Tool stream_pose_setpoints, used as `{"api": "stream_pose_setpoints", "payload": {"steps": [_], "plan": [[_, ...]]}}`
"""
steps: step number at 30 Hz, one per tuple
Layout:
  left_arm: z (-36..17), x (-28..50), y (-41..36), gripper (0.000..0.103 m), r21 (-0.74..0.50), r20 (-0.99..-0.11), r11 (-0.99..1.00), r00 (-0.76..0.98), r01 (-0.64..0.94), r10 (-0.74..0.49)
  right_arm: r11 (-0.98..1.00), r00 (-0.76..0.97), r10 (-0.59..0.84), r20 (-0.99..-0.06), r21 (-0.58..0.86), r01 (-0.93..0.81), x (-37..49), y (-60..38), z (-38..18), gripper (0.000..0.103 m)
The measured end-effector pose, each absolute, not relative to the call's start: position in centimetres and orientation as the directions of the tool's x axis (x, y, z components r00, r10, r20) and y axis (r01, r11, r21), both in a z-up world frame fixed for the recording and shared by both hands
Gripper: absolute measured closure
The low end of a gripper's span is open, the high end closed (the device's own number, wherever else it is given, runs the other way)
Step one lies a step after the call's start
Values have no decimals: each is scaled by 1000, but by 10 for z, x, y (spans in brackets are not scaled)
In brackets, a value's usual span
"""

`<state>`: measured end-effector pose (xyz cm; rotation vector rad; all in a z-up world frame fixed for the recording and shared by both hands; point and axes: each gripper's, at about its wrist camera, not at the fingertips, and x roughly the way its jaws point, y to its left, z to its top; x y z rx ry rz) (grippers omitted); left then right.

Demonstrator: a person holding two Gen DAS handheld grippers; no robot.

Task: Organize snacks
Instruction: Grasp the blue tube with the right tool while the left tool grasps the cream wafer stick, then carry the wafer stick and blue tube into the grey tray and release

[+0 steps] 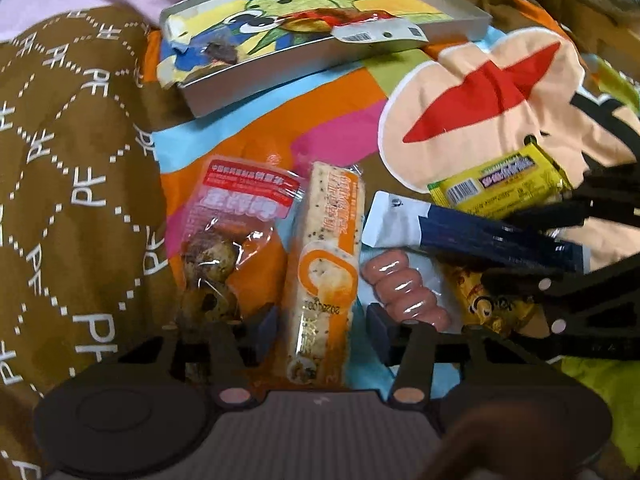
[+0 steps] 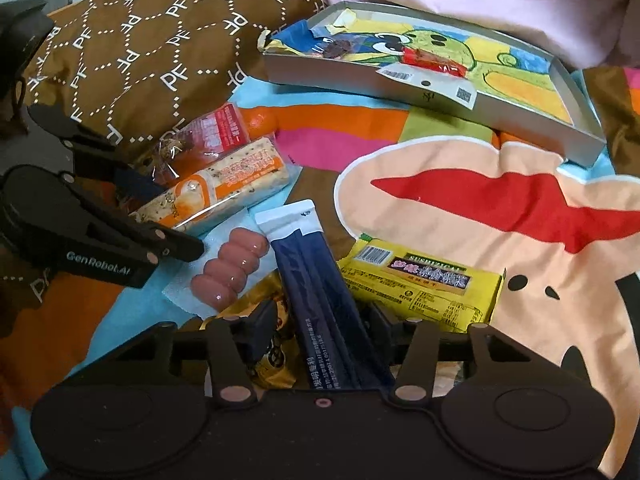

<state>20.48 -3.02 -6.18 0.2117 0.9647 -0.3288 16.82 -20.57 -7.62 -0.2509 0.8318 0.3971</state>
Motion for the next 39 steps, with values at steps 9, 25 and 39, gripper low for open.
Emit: {"api": "stream_pose_setpoints", "payload": {"steps": [9, 25, 39], "plan": [[-60, 199, -24, 61, -52, -836, 958, 512, 281, -196, 916, 590, 262, -764, 5, -402, 167, -206, -79, 62], [-62, 197, -27, 64, -66, -833, 969, 521, 239, -185, 855, 667, 192, -720, -210, -474, 146, -175, -82, 75], [-52, 176, -38, 68, -85, -818, 961, 533, 264, -219, 446, 893, -35, -449, -807, -389, 101, -141, -119, 80]]}}
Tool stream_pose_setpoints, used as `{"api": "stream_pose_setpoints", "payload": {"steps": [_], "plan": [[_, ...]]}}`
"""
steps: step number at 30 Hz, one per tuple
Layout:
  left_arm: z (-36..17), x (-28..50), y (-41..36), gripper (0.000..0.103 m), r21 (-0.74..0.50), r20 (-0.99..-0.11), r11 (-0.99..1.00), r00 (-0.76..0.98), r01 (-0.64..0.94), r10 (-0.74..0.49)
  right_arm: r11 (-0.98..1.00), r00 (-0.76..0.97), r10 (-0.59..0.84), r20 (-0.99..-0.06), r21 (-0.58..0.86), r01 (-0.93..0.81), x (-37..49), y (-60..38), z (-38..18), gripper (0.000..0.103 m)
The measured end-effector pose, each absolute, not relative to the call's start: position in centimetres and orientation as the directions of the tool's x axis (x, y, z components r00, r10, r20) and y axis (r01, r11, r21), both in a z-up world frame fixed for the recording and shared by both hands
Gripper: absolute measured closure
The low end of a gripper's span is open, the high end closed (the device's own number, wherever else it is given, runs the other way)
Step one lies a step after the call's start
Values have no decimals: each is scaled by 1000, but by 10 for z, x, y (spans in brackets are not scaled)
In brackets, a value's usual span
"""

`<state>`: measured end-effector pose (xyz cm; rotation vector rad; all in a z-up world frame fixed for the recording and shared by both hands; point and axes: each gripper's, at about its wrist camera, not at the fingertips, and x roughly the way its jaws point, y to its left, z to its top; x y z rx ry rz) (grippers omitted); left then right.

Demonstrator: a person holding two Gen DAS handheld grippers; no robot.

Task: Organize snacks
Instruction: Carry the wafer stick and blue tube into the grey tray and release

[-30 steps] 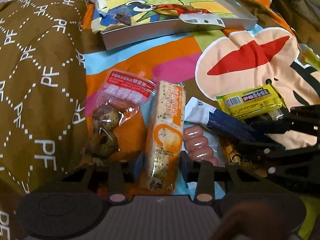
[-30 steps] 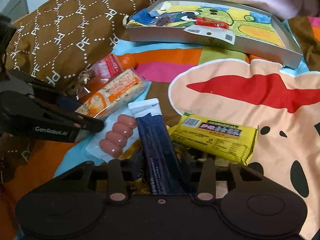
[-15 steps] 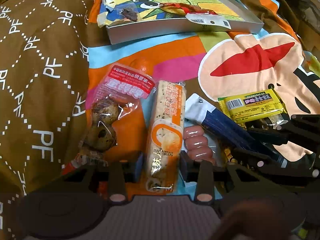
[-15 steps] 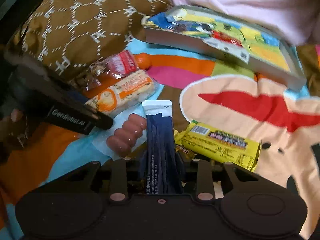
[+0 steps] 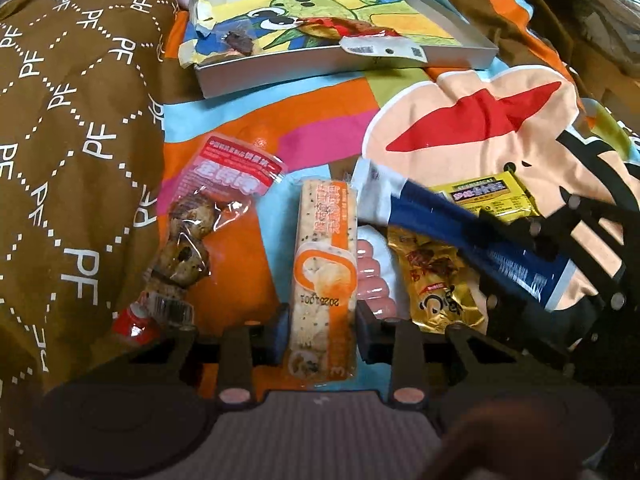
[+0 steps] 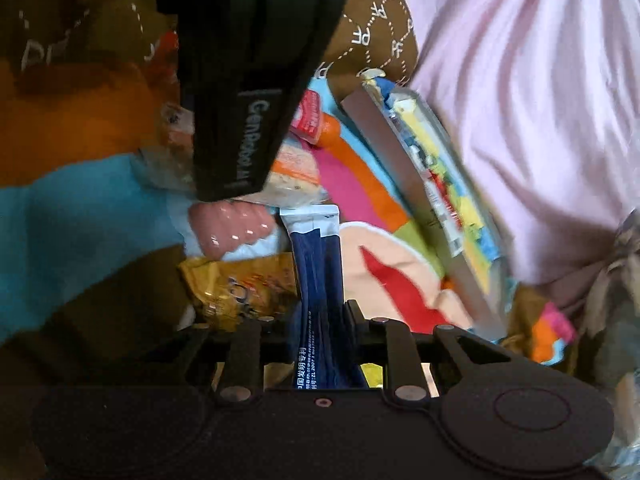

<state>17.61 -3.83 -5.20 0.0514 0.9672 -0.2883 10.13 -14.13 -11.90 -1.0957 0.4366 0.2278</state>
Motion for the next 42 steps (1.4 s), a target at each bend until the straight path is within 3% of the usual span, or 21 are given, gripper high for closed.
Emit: {"api": "stream_pose_setpoints", "payload": {"steps": [10, 17, 29, 37, 42], "plan": [[-35, 156, -43, 68, -78, -751, 965, 622, 250, -221, 388, 956, -66, -286, -890, -239, 97, -150, -110, 80], [-16, 153, -39, 68, -58, -644, 977, 741, 205, -194, 422, 983, -66, -170, -898, -127, 103, -156, -93, 80], [33, 233, -44, 68, -145, -460, 985, 876, 91, -148, 517, 990, -135, 35, -850, 101, 168, -172, -59, 80], [42, 297, -38, 68, -179, -395, 980, 906, 85, -151, 588, 982, -166, 86, -791, 168, 236, -170, -41, 79], [26, 330, -35, 68, -209, -423, 975, 891, 78, -162, 589, 984, -164, 71, -793, 155, 268, -170, -43, 79]]}}
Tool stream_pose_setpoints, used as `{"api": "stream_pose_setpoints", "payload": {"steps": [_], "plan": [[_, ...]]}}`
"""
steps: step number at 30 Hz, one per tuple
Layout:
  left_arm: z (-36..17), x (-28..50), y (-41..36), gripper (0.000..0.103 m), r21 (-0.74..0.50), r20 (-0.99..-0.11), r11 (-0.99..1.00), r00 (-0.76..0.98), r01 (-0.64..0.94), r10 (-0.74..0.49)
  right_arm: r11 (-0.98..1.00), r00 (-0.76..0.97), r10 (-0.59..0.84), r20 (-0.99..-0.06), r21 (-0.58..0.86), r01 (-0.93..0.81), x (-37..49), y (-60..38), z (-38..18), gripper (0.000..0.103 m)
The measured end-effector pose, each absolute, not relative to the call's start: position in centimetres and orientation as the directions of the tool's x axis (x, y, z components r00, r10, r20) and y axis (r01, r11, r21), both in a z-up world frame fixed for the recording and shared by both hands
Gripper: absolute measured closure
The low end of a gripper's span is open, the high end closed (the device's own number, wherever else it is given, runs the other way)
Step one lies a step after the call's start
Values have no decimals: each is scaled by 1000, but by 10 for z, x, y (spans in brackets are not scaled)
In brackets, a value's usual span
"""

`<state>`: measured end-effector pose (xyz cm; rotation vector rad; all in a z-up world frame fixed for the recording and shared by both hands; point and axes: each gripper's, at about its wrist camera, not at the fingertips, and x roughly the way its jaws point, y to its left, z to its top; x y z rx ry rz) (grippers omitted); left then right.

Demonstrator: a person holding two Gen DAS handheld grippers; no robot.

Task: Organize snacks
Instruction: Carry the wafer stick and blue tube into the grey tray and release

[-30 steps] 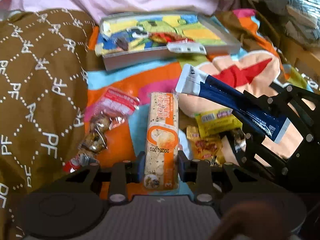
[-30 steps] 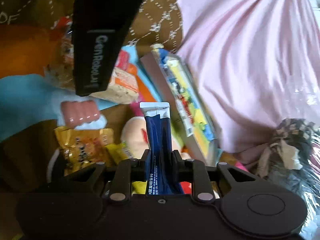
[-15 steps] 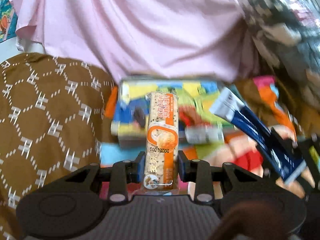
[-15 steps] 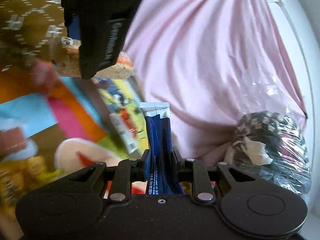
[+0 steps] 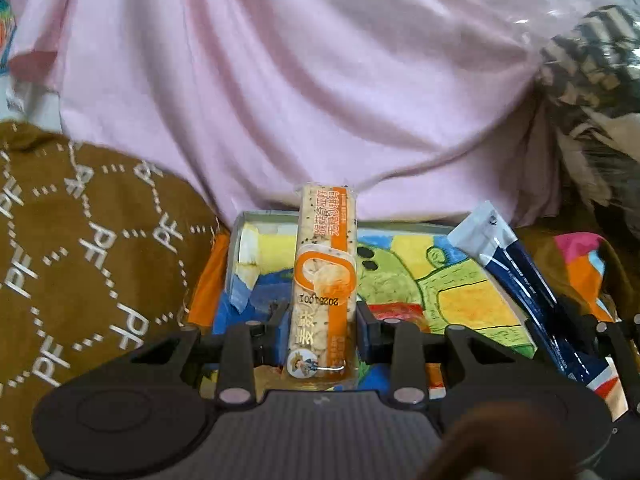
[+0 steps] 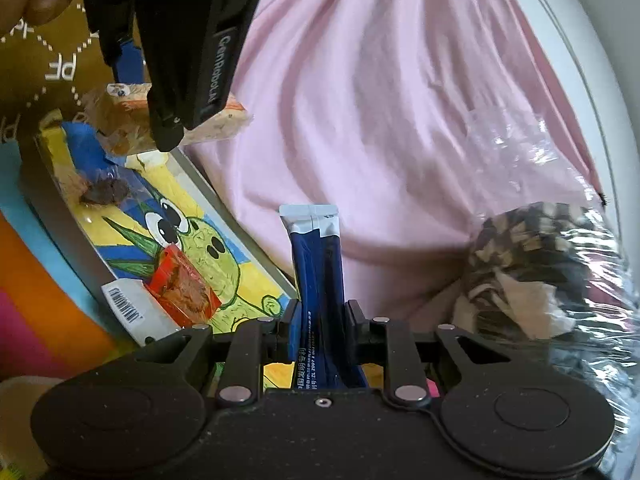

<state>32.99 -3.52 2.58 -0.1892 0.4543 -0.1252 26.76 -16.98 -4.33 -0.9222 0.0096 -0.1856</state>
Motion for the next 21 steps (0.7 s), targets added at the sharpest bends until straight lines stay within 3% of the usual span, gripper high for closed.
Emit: {"api": "stream_pose_setpoints", "payload": {"steps": [15, 21], "plan": [[-6, 369, -27, 67, -227, -524, 972, 833, 62, -176, 666, 980, -179, -89, -744, 54, 316, -178, -57, 78], [-12, 370, -36, 67, -209, -541, 974, 820, 83, -186, 678, 978, -179, -103, -733, 47, 319, -177, -56, 77]]}}
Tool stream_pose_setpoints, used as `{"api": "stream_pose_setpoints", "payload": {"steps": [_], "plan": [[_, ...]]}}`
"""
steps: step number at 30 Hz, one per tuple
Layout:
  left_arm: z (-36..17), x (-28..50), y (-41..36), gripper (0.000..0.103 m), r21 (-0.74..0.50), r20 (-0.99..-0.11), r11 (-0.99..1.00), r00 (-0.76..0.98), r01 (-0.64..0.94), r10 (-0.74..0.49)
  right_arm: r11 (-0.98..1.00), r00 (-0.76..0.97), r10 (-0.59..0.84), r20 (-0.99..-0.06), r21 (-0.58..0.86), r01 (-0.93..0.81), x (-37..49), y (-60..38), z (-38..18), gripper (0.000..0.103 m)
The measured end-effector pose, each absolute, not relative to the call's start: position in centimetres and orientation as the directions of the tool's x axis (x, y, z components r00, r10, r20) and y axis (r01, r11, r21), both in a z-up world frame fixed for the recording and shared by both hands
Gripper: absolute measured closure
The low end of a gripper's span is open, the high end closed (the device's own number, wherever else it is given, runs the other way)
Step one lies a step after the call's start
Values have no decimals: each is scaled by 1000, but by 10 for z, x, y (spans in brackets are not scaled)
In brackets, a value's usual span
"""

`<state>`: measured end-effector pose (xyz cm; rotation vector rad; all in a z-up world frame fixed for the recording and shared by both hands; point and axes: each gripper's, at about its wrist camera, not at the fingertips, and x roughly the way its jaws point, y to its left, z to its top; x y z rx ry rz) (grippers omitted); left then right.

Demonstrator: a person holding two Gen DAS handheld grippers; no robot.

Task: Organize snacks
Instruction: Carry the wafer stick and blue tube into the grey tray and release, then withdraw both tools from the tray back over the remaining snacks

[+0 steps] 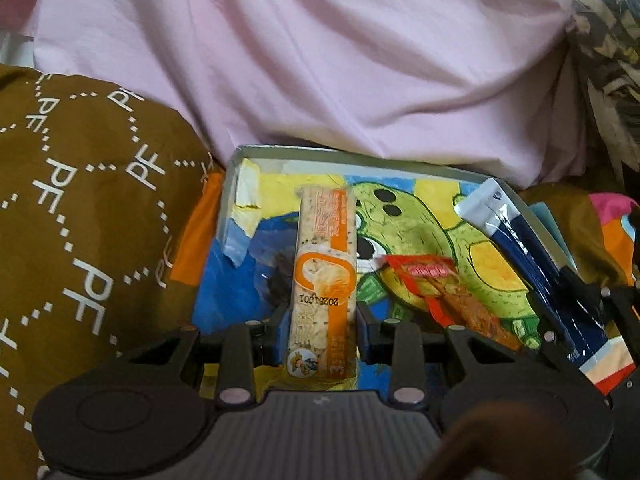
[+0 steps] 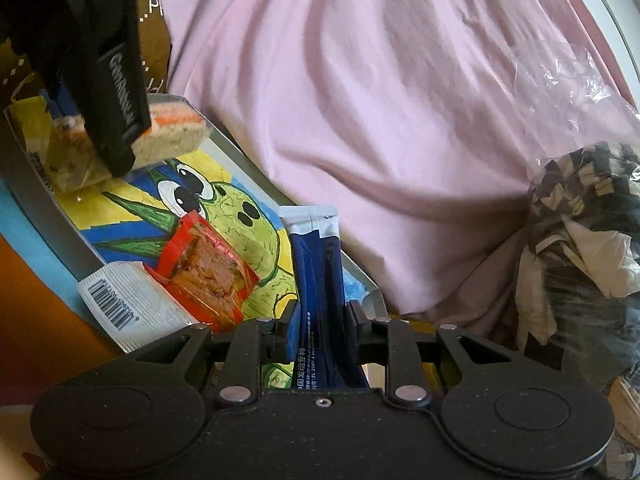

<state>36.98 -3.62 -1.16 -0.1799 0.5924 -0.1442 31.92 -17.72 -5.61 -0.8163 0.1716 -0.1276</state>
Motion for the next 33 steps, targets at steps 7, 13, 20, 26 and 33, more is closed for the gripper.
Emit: {"api": "stream_pose_setpoints", "payload": {"steps": [7, 13, 20, 26, 33], "plan": [[-10, 366, -45, 64, -173, -543, 979, 819, 108, -187, 678, 977, -183, -106, -733, 48, 320, -177, -55, 71], [-1, 360, -44, 43, -175, -525, 979, 831, 108, -185, 704, 976, -191, -105, -707, 61, 318, -181, -49, 45], [20, 342, -38, 17, -177, -465, 980, 871, 88, -162, 753, 978, -177, -110, -655, 62, 304, -186, -33, 23], [40, 319, -33, 4, -148, -419, 987, 900, 61, -118, 799, 984, -164, -67, -594, 93, 279, -190, -8, 11], [62, 286, -27, 1, -133, -358, 991, 930, 35, -81, 852, 991, -137, -7, -511, 115, 238, -198, 20, 1]]}}
